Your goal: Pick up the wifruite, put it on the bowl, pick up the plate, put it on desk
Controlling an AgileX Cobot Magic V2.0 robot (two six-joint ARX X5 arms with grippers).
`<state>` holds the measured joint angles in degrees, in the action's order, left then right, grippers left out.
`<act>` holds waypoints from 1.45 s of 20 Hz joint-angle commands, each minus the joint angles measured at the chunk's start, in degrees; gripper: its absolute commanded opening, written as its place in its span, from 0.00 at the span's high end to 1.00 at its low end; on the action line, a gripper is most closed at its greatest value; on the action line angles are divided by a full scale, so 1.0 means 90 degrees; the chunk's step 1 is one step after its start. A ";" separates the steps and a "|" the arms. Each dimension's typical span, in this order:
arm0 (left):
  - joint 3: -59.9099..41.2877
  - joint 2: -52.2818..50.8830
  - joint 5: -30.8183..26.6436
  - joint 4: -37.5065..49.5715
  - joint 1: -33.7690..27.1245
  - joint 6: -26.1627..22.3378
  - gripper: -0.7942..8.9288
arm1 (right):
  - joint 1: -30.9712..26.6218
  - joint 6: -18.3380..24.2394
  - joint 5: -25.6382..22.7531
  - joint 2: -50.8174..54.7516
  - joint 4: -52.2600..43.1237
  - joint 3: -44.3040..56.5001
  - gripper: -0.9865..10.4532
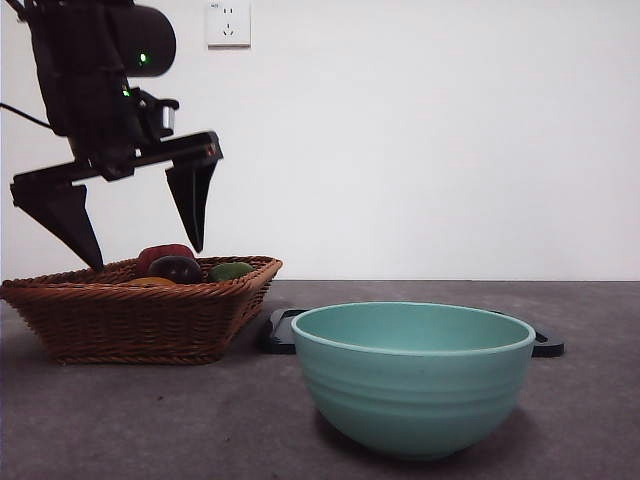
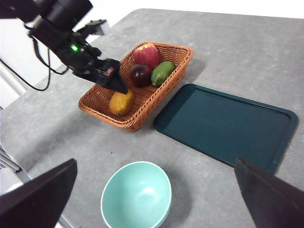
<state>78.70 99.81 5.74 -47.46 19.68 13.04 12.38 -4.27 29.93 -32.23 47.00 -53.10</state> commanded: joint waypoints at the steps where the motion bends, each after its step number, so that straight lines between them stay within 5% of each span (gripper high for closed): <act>1: 0.0153 0.0282 -0.0044 0.0053 0.0036 0.0092 0.28 | 0.0032 0.0024 0.0005 -0.0019 -0.0070 -0.0126 0.34; 10: 0.0153 0.0974 -0.0046 0.0231 0.0066 0.0056 0.29 | 0.0034 0.0015 0.0007 -0.0019 -0.0070 -0.0126 0.34; 17: 0.0153 0.0986 -0.0039 0.0109 0.0070 -0.0066 0.79 | 0.0032 -0.0024 0.0007 -0.0019 -0.0068 -0.0126 0.34; 29: 0.1120 -0.0007 0.0007 -0.1477 0.0141 -0.0595 0.79 | 0.0032 -0.0019 0.0007 -0.0019 -0.0078 -0.0126 0.34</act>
<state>87.24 99.96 5.78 -60.84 20.71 8.40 12.38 -4.29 29.93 -32.23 46.96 -53.10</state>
